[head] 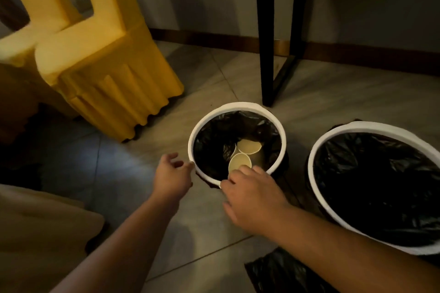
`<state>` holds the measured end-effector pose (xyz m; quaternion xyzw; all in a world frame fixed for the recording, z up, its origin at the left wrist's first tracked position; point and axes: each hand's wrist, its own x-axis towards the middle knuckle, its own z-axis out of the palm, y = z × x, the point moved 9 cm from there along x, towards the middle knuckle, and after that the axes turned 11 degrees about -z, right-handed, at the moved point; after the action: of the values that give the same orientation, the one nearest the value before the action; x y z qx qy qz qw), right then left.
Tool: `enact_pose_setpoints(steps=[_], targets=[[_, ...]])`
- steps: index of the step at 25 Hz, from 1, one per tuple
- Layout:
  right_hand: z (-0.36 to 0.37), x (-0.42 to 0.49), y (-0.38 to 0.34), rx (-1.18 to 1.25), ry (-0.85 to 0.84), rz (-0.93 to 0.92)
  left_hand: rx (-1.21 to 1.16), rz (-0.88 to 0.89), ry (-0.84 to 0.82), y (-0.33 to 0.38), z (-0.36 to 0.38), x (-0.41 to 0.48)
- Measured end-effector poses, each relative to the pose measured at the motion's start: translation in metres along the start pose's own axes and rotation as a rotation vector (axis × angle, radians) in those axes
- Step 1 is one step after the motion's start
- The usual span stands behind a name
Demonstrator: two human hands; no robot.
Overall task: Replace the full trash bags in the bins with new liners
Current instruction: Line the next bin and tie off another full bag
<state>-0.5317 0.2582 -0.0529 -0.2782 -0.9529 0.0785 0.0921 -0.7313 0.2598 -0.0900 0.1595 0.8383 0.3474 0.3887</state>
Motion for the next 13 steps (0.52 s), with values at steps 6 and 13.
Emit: enact_pose_setpoints(steps=[6, 13], targets=[[0.007, 0.009, -0.011, -0.197, -0.233, 0.131, 0.034, 0.059, -0.277, -0.002, 0.025, 0.04], [0.0, 0.018, -0.007, -0.19, -0.559, 0.43, -0.012, 0.021, -0.501, -0.014, 0.04, 0.049]])
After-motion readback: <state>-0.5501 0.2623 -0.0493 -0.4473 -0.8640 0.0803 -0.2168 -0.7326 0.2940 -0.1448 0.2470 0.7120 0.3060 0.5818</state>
